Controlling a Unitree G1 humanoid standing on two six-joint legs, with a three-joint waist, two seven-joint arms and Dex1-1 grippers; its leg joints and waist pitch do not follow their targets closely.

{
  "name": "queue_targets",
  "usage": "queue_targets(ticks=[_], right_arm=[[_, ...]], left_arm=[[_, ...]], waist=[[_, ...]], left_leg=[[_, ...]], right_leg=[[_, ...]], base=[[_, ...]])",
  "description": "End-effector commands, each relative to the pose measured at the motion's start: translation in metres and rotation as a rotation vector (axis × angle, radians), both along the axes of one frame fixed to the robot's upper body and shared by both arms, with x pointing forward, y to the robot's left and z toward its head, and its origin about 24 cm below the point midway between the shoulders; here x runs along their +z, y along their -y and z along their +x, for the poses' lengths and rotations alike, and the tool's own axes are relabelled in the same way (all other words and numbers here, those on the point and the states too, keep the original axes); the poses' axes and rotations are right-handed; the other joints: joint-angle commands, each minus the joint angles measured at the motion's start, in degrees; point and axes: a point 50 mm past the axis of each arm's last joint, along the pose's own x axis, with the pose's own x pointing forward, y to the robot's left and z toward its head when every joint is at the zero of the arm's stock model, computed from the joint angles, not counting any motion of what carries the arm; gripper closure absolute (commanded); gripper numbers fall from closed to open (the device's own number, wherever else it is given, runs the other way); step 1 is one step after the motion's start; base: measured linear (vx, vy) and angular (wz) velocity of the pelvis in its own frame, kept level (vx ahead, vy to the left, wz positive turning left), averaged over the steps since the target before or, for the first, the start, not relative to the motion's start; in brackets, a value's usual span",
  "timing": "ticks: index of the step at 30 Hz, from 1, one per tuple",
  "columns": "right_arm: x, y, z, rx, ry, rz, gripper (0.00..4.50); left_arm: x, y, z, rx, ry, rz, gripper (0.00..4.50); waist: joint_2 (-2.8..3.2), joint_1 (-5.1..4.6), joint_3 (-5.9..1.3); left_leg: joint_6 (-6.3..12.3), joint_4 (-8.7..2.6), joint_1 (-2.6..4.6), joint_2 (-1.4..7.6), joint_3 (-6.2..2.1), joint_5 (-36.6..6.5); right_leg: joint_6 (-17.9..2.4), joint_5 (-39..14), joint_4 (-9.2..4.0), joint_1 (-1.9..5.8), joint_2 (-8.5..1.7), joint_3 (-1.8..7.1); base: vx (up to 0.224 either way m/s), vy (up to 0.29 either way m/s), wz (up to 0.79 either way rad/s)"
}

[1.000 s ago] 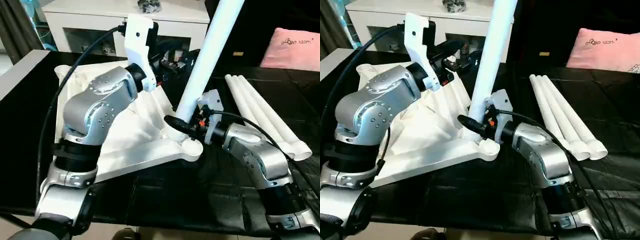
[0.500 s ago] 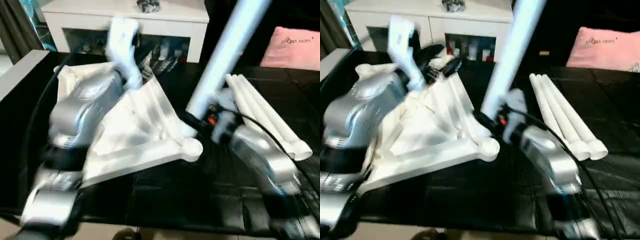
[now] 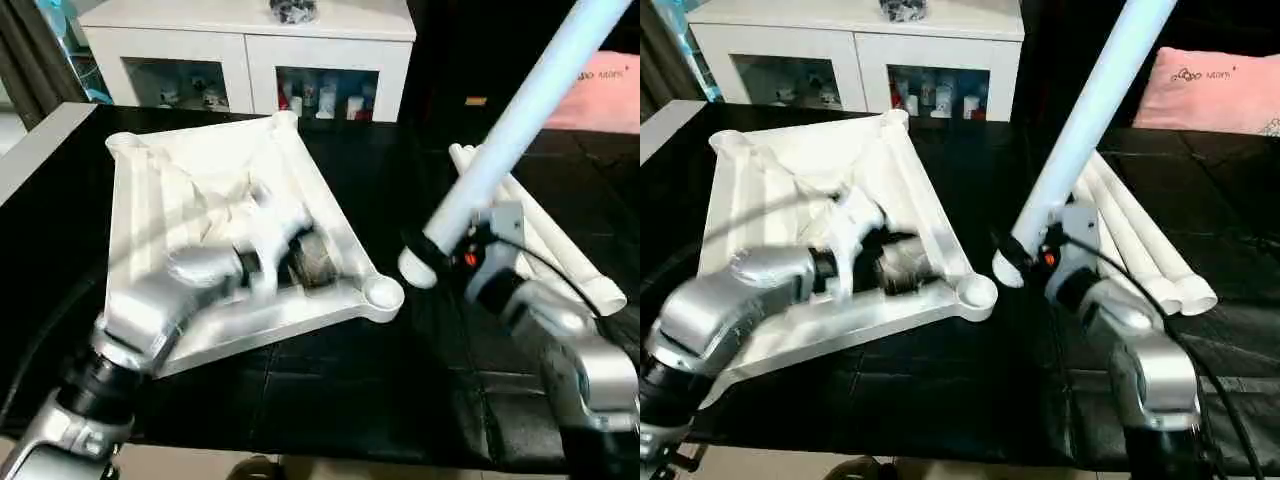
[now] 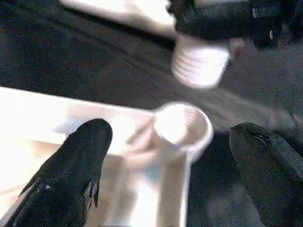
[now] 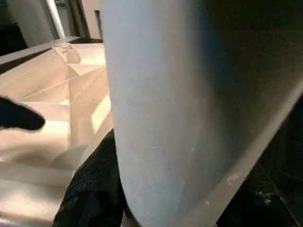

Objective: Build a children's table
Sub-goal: Pick table leg, then insert table leg to table base

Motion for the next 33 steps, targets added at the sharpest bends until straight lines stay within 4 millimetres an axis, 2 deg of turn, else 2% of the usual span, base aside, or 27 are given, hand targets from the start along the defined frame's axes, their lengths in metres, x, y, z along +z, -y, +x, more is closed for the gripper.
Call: queue_targets(ticks=[1, 7, 9, 10, 12, 14, 15, 17, 21, 23, 26, 29, 31, 33], right_arm=[[0.004, -0.004, -0.004, -0.009, 0.014, -0.021, 2.57], [0.001, -0.005, -0.006, -0.020, 0.003, -0.045, 2.57], [0.001, -0.005, -0.006, -0.024, 0.005, -0.050, 2.57], [0.001, -0.005, -0.007, -0.027, 0.006, -0.054, 2.57], [0.001, -0.005, -0.008, -0.030, 0.005, -0.062, 2.57], [0.001, -0.005, -0.009, -0.030, 0.005, -0.066, 2.57], [0.001, -0.005, -0.009, -0.030, 0.004, -0.066, 2.57], [0.000, -0.004, -0.010, -0.032, 0.003, -0.070, 2.57], [0.000, -0.004, -0.012, -0.035, 0.000, -0.077, 2.57], [0.000, -0.004, -0.012, -0.035, 0.000, -0.078, 2.57], [-0.001, -0.005, -0.013, -0.033, 0.000, -0.088, 2.57], [0.000, -0.005, -0.012, -0.033, 0.000, -0.090, 2.57], [0.000, -0.005, -0.012, -0.032, 0.001, -0.092, 2.57], [-0.001, -0.005, -0.012, -0.029, 0.000, -0.095, 2.57]], left_arm=[[0.000, 0.004, -0.006, -0.055, -0.006, 0.022, 0.00], [-0.011, 0.005, -0.013, -0.127, -0.057, 0.110, 0.00], [-0.015, 0.005, -0.013, -0.110, -0.069, 0.138, 0.00], [-0.018, 0.006, -0.012, -0.095, -0.074, 0.150, 0.00], [-0.020, 0.006, -0.010, -0.066, -0.072, 0.166, 0.30], [-0.021, 0.005, -0.008, -0.048, -0.068, 0.174, 0.38], [-0.021, 0.005, -0.008, -0.046, -0.068, 0.175, 0.38], [-0.022, 0.004, -0.006, -0.018, -0.067, 0.186, 0.73], [-0.026, 0.002, -0.006, -0.007, -0.081, 0.224, 0.89], [-0.027, 0.001, -0.006, -0.006, -0.081, 0.232, 1.20], [-0.030, 0.002, -0.004, 0.011, -0.083, 0.248, 1.25], [-0.032, 0.002, -0.004, 0.018, -0.085, 0.255, 1.68], [-0.033, 0.002, -0.004, 0.023, -0.088, 0.260, 1.66], [-0.035, 0.001, -0.003, 0.035, -0.090, 0.270, 2.01]], waist=[[0.42, -0.20, -3.74], [0.59, -0.70, -3.67], [1.02, -0.62, -3.76], [0.79, -0.73, -3.74], [0.98, -0.73, -3.78], [0.94, -0.60, -3.86], [1.12, -0.62, -3.90], [1.21, -0.65, -3.91], [1.51, -0.69, -3.93], [1.48, -0.69, -3.95], [1.50, -0.72, -4.04], [1.40, -0.67, -4.07], [1.33, -0.66, -4.09], [1.26, -0.66, -4.08]], left_leg=[[-1.89, -4.72, 1.87, 4.49, -2.31, -12.1], [-2.07, -4.75, 1.95, 4.36, -2.31, -12.8], [-2.23, -4.64, 2.02, 4.39, -2.33, -12.9], [-2.19, -4.63, 1.95, 4.40, -2.29, -12.6], [-1.86, -4.48, 1.87, 4.29, -2.23, -12.0], [-1.26, -4.35, 1.80, 4.27, -2.20, -11.0], [-1.09, -4.34, 1.73, 4.25, -2.26, -10.8], [-0.99, -4.34, 1.74, 4.29, -2.29, -11.2], [-0.92, -4.35, 1.82, 4.27, -2.34, -11.7], [-0.96, -4.36, 1.83, 4.26, -2.33, -11.9], [-0.88, -4.28, 1.80, 4.27, -2.34, -11.3], [-0.42, -4.21, 1.75, 4.26, -2.32, -10.8], [-0.32, -4.20, 1.75, 4.27, -2.30, -10.6], [-0.10, -4.15, 1.71, 4.24, -2.27, -10.3]], right_leg=[[-10.0, -6.7, -4.95, 1.55, -5.75, 3.29], [-10.0, -7.1, -4.90, 1.45, -5.51, 3.30], [-10.2, -7.1, -4.90, 1.48, -5.66, 3.34], [-10.3, -6.6, -4.91, 1.57, -5.58, 3.32], [-10.4, -6.0, -4.90, 1.66, -5.57, 3.34], [-10.4, -5.4, -4.92, 1.73, -5.59, 3.34], [-10.3, -5.3, -4.91, 1.77, -5.56, 3.29], [-10.2, -5.8, -4.95, 1.76, -5.57, 3.27], [-10.2, -6.6, -5.00, 1.62, -5.48, 3.21], [-9.9, -7.1, -5.10, 1.64, -5.51, 3.25], [-10.0, -6.1, -4.99, 1.67, -5.49, 3.22], [-10.3, -5.8, -4.98, 1.71, -5.56, 3.21], [-10.4, -5.7, -4.98, 1.73, -5.57, 3.20], [-10.4, -5.4, -4.96, 1.71, -5.52, 3.19]], base=[[0.000, 0.000, 0.00], [0.000, 0.000, 0.00], [0.000, 0.000, 0.00], [0.000, 0.000, 0.00], [0.000, 0.000, 0.00], [0.000, 0.000, 0.00], [0.000, 0.000, 0.00], [0.000, 0.000, 0.00], [0.000, 0.000, 0.00], [0.000, 0.000, 0.00], [0.000, 0.000, 0.00], [0.000, 0.000, 0.00], [0.000, 0.000, 0.00], [0.000, 0.000, 0.00]])
